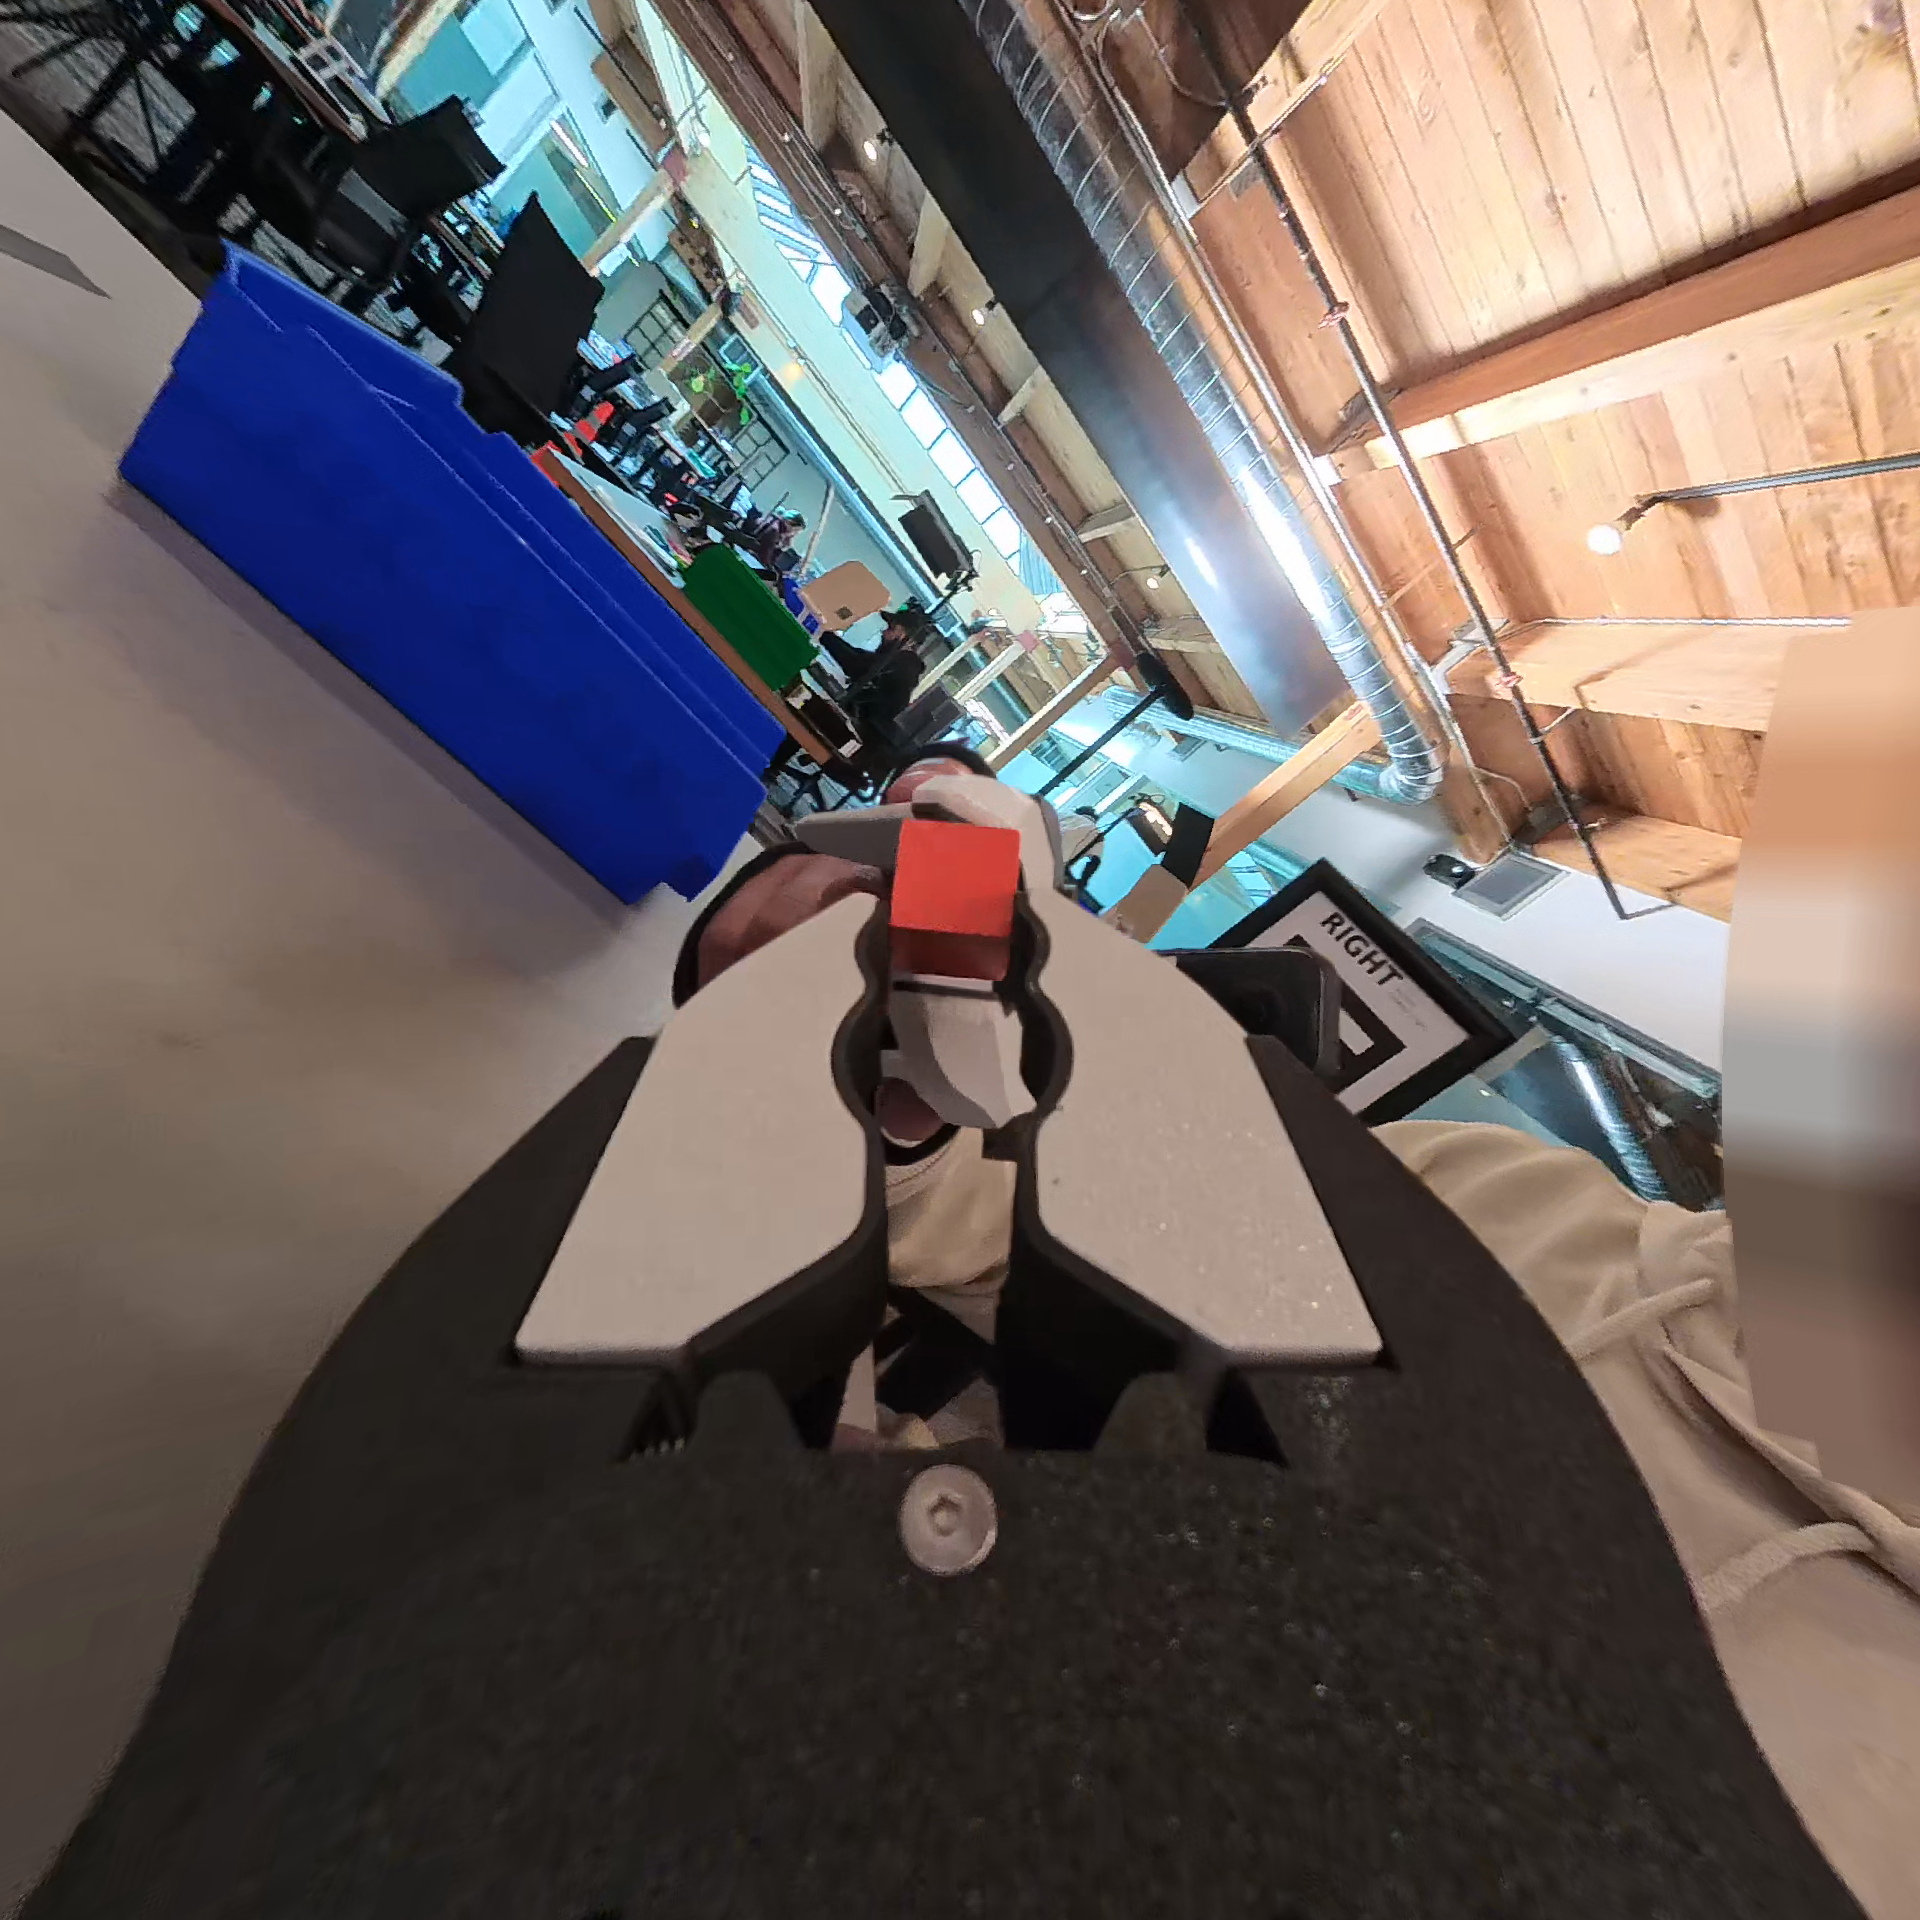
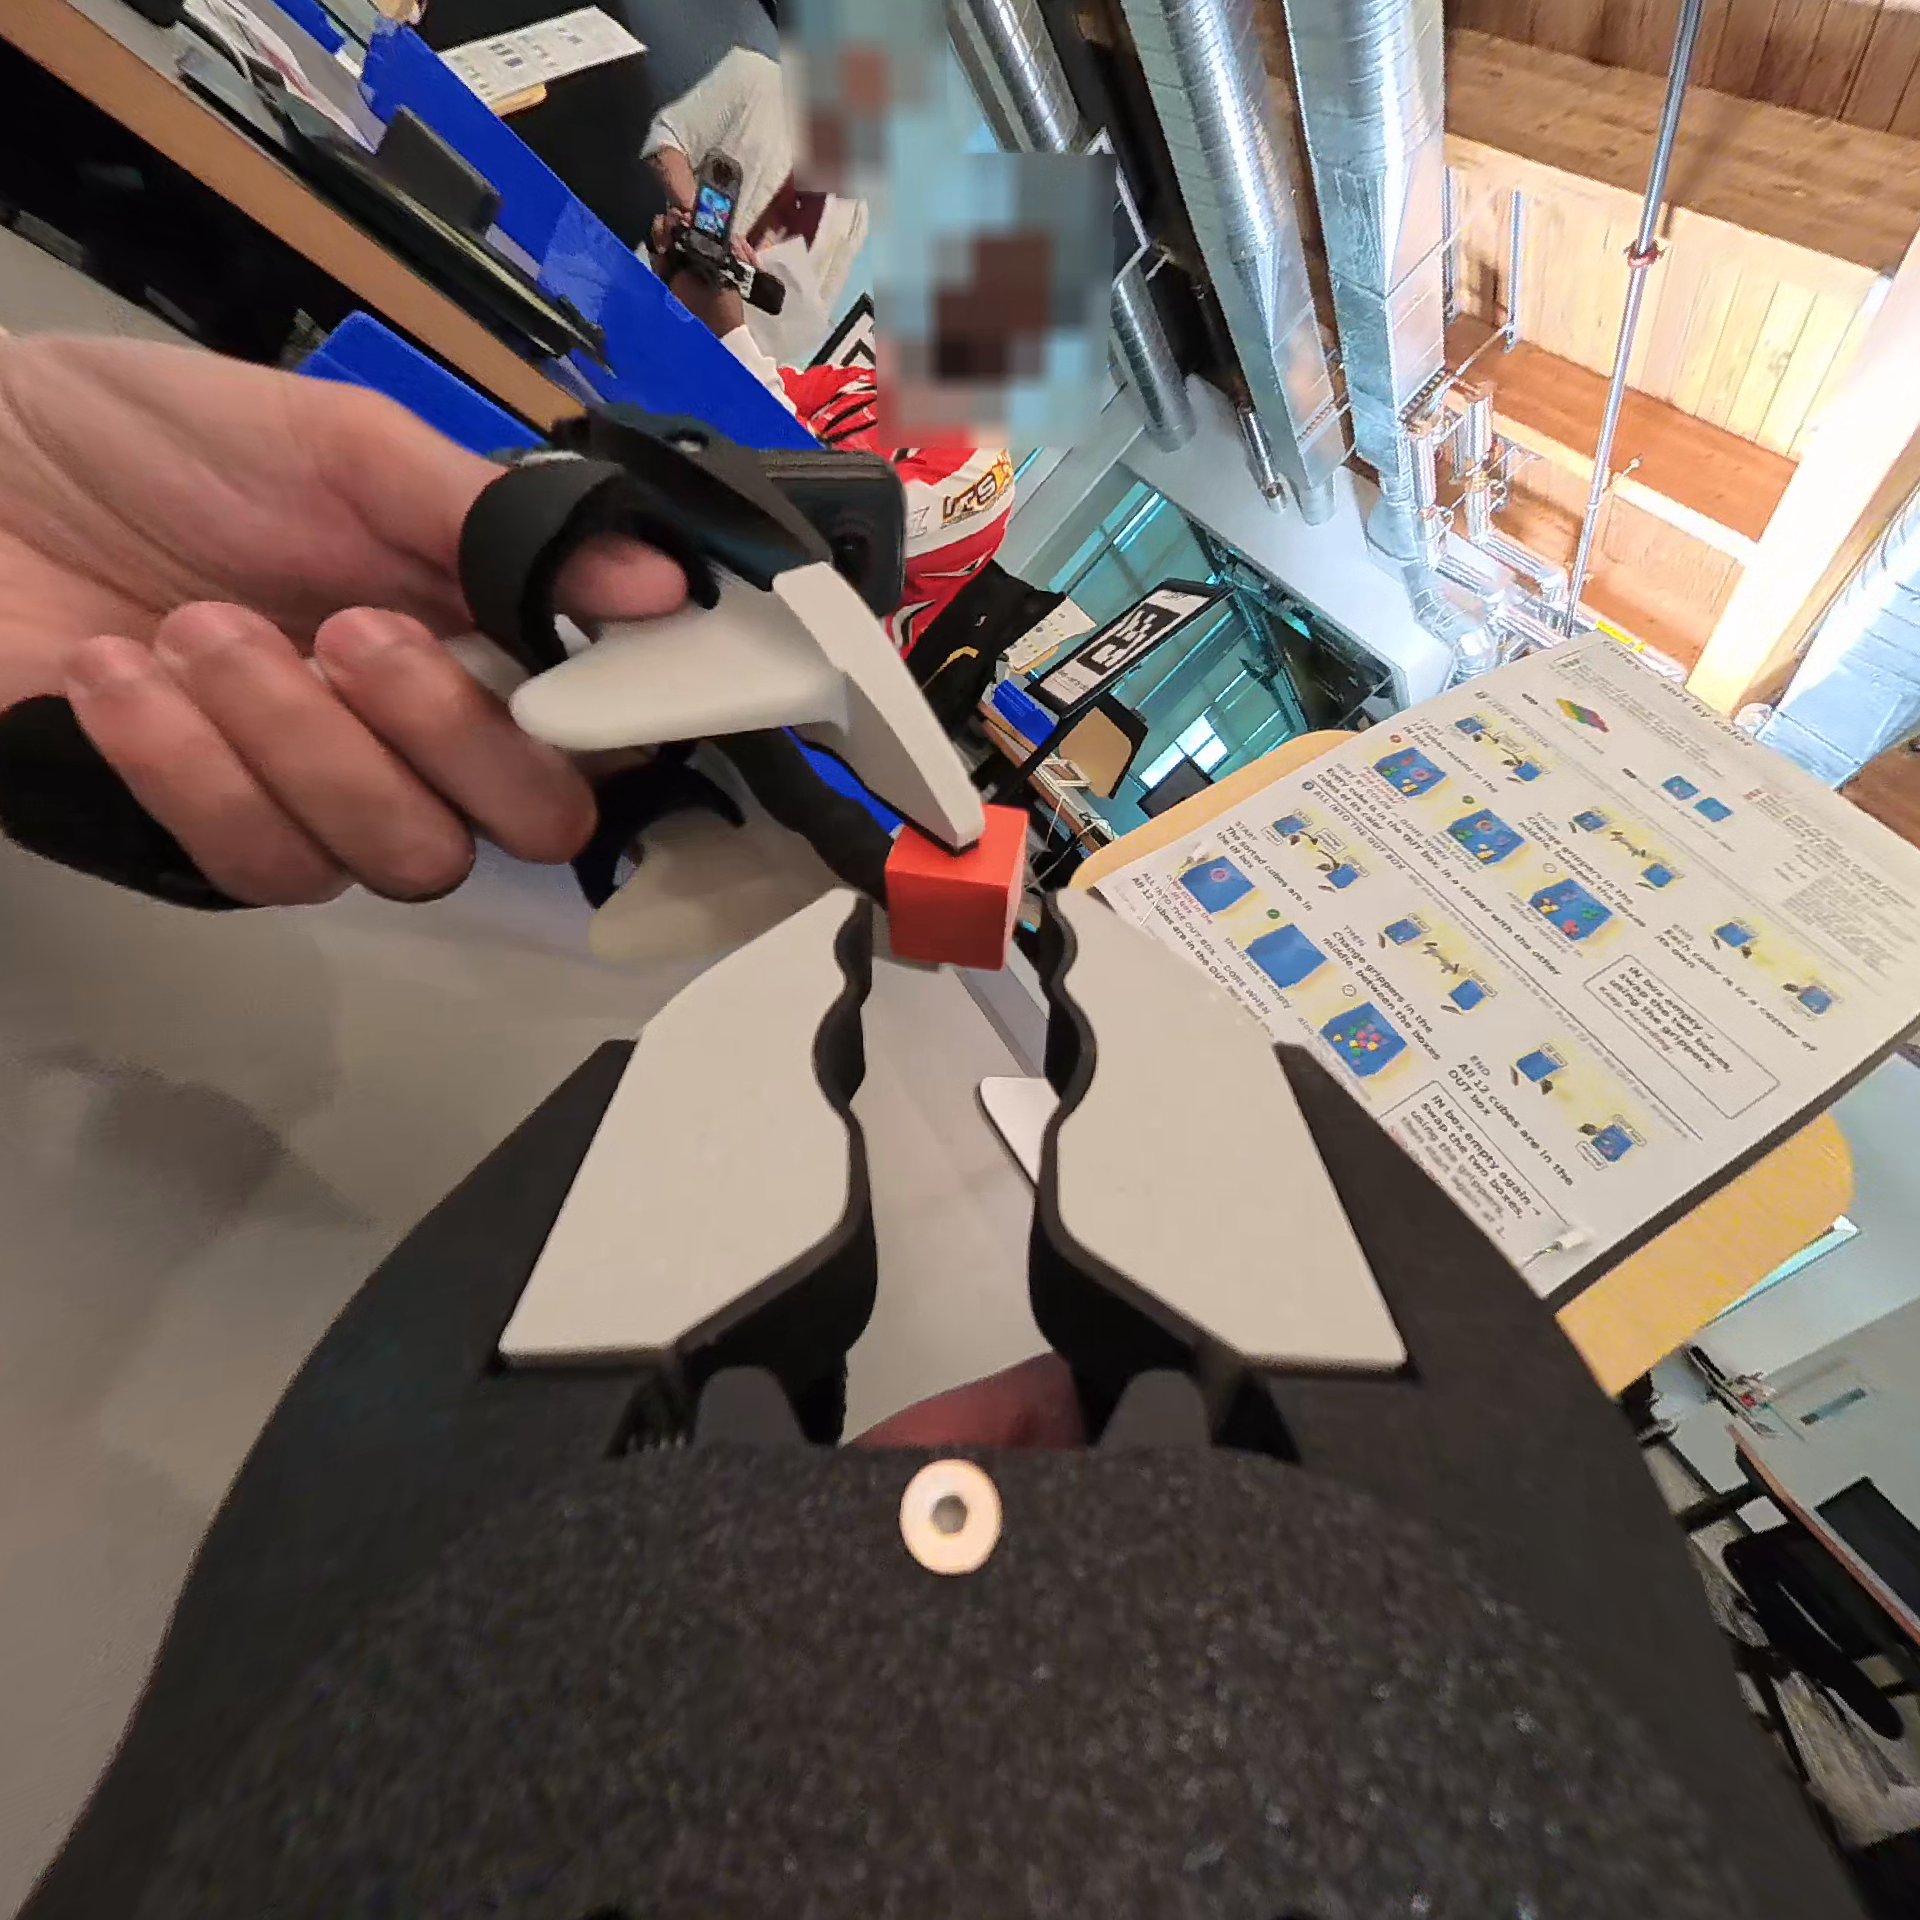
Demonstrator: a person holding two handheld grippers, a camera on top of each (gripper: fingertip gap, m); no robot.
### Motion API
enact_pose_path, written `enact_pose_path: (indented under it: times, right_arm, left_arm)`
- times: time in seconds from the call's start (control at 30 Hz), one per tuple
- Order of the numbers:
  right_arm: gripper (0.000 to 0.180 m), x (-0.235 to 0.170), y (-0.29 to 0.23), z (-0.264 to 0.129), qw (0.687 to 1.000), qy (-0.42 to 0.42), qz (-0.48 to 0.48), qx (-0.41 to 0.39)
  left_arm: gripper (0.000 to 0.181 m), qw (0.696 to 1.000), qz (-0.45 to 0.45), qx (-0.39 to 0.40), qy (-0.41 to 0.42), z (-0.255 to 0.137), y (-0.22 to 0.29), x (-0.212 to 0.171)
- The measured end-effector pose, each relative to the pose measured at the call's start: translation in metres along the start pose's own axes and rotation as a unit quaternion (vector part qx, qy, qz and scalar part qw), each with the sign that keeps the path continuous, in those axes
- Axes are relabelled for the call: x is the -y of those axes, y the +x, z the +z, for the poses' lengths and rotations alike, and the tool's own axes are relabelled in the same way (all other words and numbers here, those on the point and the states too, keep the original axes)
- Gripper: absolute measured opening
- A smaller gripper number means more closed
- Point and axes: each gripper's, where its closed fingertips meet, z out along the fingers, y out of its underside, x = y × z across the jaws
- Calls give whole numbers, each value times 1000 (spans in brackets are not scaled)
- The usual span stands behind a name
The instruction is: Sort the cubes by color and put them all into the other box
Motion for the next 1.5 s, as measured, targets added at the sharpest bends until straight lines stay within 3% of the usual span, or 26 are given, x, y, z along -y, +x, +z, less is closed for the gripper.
enact_pose_path:
  times: [0.27,0.33,0.4,0.47,0.53,0.6,0.77,0.93,1.07,1.17,1.27,1.37,1.5]
  right_arm:
    - [22,2,0,-11,1000,10,12,3]
    - [22,-1,2,-21,999,9,42,3]
    - [22,-11,3,-36,996,-3,89,1]
    - [22,-29,7,-53,990,-19,136,-18]
    - [22,-52,11,-71,982,-51,176,-45]
    - [22,-58,20,-86,976,-66,194,-75]
    - [22,-68,26,-96,969,-85,211,-98]
    - [22,-61,29,-94,971,-82,201,-97]
    - [22,-50,96,-122,966,-118,177,-144]
    - [22,-95,175,-160,927,-248,220,-177]
    - [22,-177,244,-188,862,-408,247,-172]
    - [23,-277,261,-203,757,-586,273,-90]
    - [23,-359,263,-206,657,-697,284,-55]
  left_arm:
    - [27,999,-10,-25,-36,5,6,-16]
    - [47,998,30,18,-45,-3,6,-22]
    - [53,986,104,119,-59,-18,-5,-28]
    - [57,941,194,271,-55,-44,-27,-27]
    - [55,871,264,413,-27,-79,-42,-21]
    - [52,831,294,473,-8,-97,-43,-27]
    - [54,864,256,434,-20,-88,-38,-58]
    - [53,848,284,444,-57,-84,-46,-68]
    - [53,841,299,445,-66,-82,-44,-70]
    - [53,848,291,439,-58,-83,-40,-68]
    - [53,861,274,425,-52,-83,-39,-68]
    - [53,864,268,423,-57,-83,-43,-67]
    - [53,864,268,422,-57,-83,-42,-63]
